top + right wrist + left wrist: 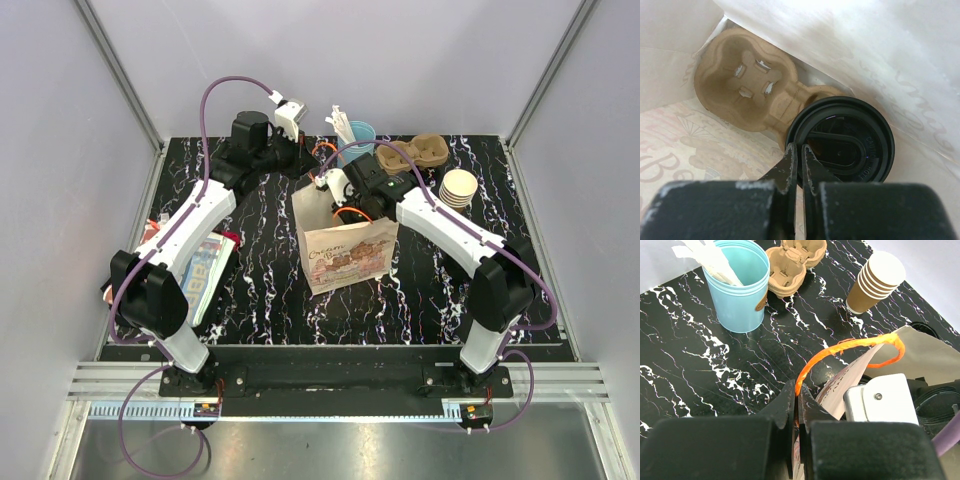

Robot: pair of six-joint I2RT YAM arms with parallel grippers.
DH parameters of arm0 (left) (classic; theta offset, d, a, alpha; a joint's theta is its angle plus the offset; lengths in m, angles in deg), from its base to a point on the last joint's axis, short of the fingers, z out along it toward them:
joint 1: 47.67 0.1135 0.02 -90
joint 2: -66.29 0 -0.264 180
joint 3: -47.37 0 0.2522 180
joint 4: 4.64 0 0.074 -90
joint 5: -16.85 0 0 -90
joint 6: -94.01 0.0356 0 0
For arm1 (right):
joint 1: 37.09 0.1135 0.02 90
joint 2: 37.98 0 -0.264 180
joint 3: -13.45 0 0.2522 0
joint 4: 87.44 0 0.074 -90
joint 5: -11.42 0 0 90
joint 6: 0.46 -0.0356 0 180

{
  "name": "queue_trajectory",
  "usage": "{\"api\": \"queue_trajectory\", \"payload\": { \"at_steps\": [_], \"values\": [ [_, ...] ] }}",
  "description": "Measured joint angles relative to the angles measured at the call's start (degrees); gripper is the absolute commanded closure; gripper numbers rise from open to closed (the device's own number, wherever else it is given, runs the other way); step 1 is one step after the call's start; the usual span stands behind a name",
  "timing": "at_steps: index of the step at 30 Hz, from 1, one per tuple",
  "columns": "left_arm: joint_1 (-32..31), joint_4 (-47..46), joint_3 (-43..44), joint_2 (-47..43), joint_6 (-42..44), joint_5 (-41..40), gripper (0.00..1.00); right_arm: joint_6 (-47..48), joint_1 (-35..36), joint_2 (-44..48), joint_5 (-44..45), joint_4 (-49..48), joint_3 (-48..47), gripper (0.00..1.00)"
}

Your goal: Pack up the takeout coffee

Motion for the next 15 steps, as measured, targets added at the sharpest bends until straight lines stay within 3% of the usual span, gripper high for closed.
{"api": "queue_trajectory", "payload": {
  "at_steps": [4, 15],
  "values": [
    [0.0, 0.0, 0.0, 0.0, 0.0, 0.0, 1.00, 0.0, -0.1, 0.0, -0.4, 0.0, 0.0, 0.89],
    [0.0, 0.0, 0.0, 0.0, 0.0, 0.0, 1.00, 0.4, -0.2, 0.0, -0.5, 0.1, 0.0, 0.68]
  ]
}}
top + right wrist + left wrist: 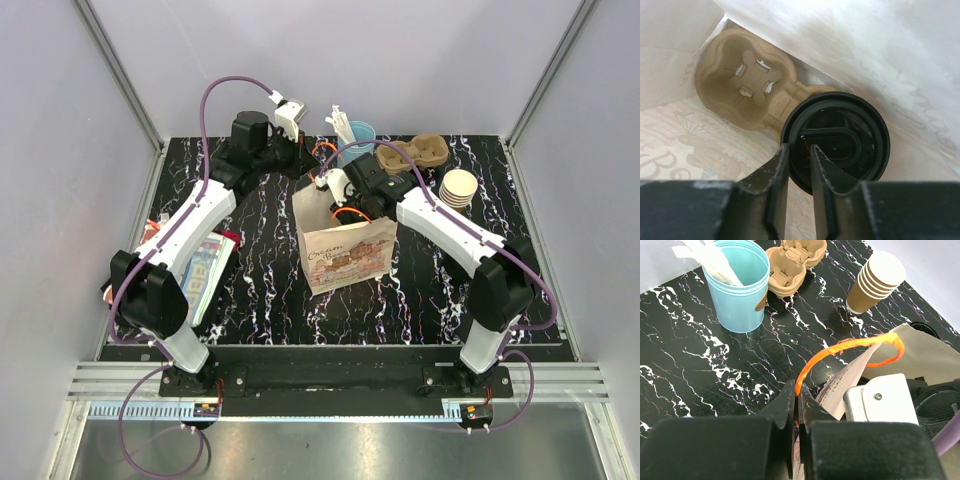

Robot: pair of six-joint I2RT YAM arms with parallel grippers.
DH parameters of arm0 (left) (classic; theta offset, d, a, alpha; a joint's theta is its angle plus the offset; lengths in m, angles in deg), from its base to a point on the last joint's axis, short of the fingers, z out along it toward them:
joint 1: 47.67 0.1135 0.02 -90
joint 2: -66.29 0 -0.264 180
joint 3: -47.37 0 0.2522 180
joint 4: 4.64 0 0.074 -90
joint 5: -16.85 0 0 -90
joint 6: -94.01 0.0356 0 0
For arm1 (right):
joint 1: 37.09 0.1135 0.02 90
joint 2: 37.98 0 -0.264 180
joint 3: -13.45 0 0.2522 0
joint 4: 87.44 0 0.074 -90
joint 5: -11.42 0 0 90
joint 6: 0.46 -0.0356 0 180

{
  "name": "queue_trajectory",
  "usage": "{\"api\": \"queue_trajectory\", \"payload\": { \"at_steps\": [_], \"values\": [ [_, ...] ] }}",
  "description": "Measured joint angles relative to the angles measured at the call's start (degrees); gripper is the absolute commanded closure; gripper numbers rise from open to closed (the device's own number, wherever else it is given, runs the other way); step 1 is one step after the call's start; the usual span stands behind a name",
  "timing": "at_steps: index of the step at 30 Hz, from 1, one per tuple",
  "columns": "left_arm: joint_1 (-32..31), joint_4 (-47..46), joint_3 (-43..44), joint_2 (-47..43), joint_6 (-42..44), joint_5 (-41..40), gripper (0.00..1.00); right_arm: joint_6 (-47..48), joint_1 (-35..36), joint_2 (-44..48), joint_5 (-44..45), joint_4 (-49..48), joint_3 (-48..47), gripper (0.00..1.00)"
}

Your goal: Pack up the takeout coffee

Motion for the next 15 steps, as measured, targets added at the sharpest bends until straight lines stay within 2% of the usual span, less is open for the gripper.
{"api": "queue_trajectory", "payload": {
  "at_steps": [5, 15],
  "values": [
    [0.0, 0.0, 0.0, 0.0, 0.0, 0.0, 1.00, 0.0, 0.0, 0.0, 0.0, 0.0, 0.0, 0.61],
    [0.0, 0.0, 0.0, 0.0, 0.0, 0.0, 1.00, 0.4, -0.1, 0.0, 0.0, 0.5, -0.2, 0.39]
  ]
}}
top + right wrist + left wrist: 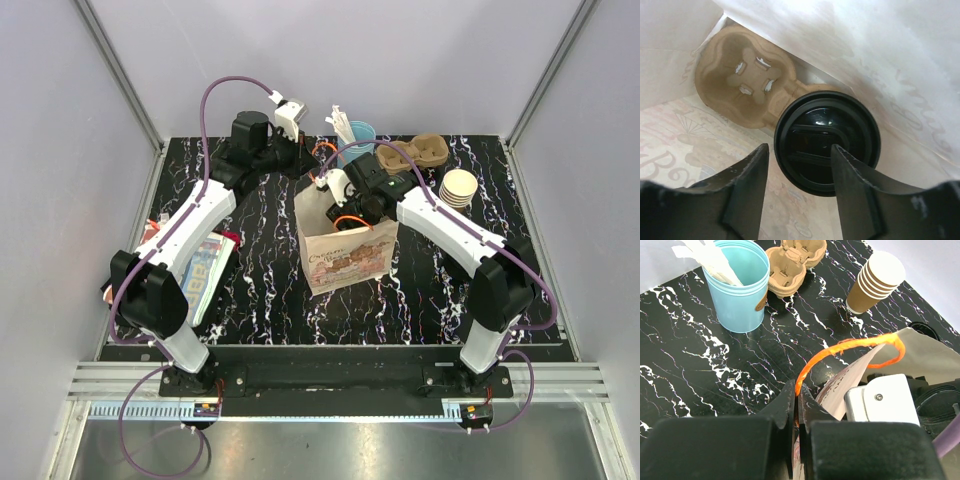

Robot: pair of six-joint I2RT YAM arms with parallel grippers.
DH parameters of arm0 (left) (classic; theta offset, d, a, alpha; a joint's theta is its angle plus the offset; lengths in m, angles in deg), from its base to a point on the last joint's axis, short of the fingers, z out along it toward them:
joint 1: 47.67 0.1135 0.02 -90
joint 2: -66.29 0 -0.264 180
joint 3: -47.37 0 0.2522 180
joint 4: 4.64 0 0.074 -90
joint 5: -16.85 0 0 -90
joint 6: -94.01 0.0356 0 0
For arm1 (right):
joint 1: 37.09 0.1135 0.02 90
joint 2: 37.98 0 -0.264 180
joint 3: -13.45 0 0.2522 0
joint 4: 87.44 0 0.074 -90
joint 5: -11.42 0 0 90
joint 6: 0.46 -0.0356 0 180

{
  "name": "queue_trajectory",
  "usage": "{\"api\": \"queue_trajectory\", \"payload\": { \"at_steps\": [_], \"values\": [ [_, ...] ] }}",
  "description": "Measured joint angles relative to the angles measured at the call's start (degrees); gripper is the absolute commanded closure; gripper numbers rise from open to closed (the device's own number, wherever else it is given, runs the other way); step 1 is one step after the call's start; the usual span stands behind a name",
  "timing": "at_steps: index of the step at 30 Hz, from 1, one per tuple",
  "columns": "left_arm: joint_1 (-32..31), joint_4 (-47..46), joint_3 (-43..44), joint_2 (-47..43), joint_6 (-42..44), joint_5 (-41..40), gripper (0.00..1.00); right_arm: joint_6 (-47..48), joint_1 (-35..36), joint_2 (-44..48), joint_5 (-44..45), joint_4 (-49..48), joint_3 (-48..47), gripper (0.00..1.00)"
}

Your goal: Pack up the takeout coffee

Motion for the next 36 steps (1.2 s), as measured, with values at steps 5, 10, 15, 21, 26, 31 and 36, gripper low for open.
{"api": "queue_trajectory", "payload": {
  "at_steps": [5, 10, 15, 21, 26, 31, 36],
  "values": [
    [0.0, 0.0, 0.0, 0.0, 0.0, 0.0, 1.00, 0.0, 0.0, 0.0, 0.0, 1.2, -0.8, 0.29],
    [0.0, 0.0, 0.0, 0.0, 0.0, 0.0, 1.00, 0.0, -0.2, 0.1, 0.1, 1.9, -1.5, 0.25],
    [0.0, 0.0, 0.0, 0.0, 0.0, 0.0, 1.00, 0.1, -0.2, 0.3, 0.1, 3.9, -3.6, 0.16],
    [0.0, 0.0, 0.0, 0.0, 0.0, 0.0, 1.00, 0.5, -0.2, 2.6, 0.1, 5.5, -6.3, 0.05],
    [0.0, 0.0, 0.0, 0.0, 0.0, 0.0, 1.00, 0.7, -0.2, 5.2, 0.0, 7.1, -8.8, 0.03],
    [0.0, 0.1, 0.0, 0.0, 0.0, 0.0, 1.00, 0.8, -0.2, 6.9, 0.0, 8.4, -10.6, 0.00],
    [0.0, 0.1, 0.0, 0.0, 0.0, 0.0, 1.00, 1.1, -0.2, 8.7, -0.5, 9.4, -11.9, 0.00]
  ]
}}
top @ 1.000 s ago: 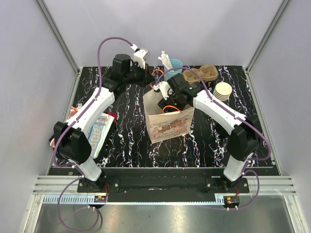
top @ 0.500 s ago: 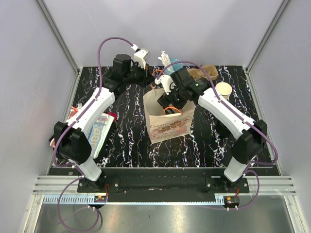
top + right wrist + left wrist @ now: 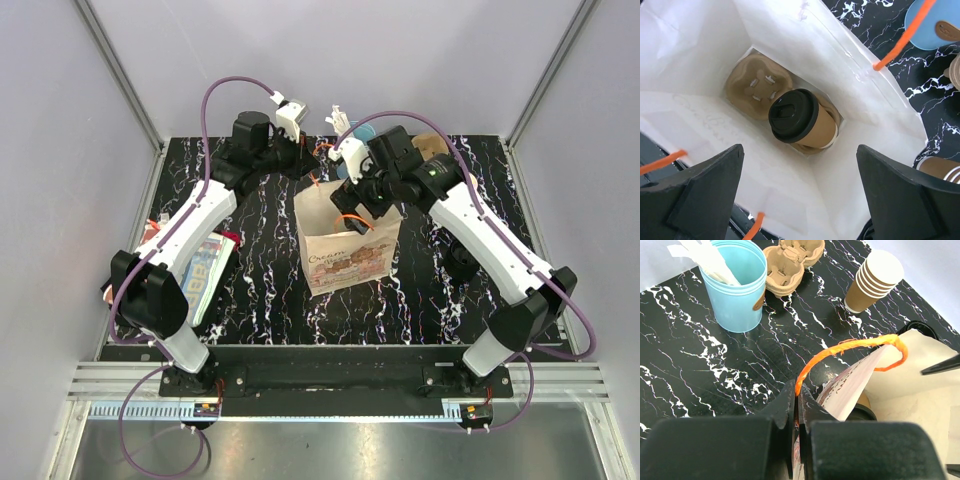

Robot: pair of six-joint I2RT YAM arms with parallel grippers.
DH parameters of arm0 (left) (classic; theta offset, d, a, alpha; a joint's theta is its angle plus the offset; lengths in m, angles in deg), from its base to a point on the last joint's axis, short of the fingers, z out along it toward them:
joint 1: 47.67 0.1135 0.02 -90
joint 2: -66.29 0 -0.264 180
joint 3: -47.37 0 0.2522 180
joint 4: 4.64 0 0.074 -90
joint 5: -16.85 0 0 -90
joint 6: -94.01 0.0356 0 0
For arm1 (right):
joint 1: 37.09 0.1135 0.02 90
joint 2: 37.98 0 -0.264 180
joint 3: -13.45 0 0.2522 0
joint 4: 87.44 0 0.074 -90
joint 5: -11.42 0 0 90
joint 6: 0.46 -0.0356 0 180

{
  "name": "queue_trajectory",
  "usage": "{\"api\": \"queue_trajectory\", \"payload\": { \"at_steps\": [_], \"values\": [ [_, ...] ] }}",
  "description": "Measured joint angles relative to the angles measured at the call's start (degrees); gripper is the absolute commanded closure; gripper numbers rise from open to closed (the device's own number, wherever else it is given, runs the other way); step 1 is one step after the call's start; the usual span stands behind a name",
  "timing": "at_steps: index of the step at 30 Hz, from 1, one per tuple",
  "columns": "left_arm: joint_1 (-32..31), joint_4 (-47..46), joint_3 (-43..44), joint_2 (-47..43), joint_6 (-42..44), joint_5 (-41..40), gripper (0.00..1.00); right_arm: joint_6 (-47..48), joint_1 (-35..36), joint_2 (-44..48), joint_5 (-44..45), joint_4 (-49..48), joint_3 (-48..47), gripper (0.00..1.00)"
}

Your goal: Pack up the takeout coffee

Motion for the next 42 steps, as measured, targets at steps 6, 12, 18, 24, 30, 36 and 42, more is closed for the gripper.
{"api": "queue_trajectory", "payload": {
  "at_steps": [6, 12, 18, 24, 30, 36, 42],
  "values": [
    [0.0, 0.1, 0.0, 0.0, 0.0, 0.0, 1.00, 0.0, 0.0, 1.2, -0.4, 1.0, -0.3, 0.00],
    [0.0, 0.2, 0.0, 0.0, 0.1, -0.1, 1.00, 0.1, 0.0, 3.8, -0.5, 1.0, -0.6, 0.00],
    [0.0, 0.3, 0.0, 0.0, 0.5, -0.3, 1.00, 0.5, 0.0, 7.8, -0.3, 0.7, -2.4, 0.02],
    [0.0, 0.7, -0.1, -1.3, 1.6, -1.2, 1.00, 0.7, 0.0, 10.7, 2.6, 0.1, -2.3, 0.02],
    [0.5, 1.1, -0.8, -3.3, 2.5, -1.7, 1.00, 0.0, -2.0, 13.4, 9.7, -5.0, -0.3, 0.02],
    [1.0, 1.8, -0.8, -3.5, 3.3, -2.6, 1.00, -1.5, -6.3, 14.1, 17.0, -11.4, 2.1, 0.02],
    [1.2, 3.3, -0.6, -3.5, 4.3, -4.1, 1.00, -3.6, -13.1, 13.1, 22.3, -18.1, 5.0, 0.03]
  ]
}}
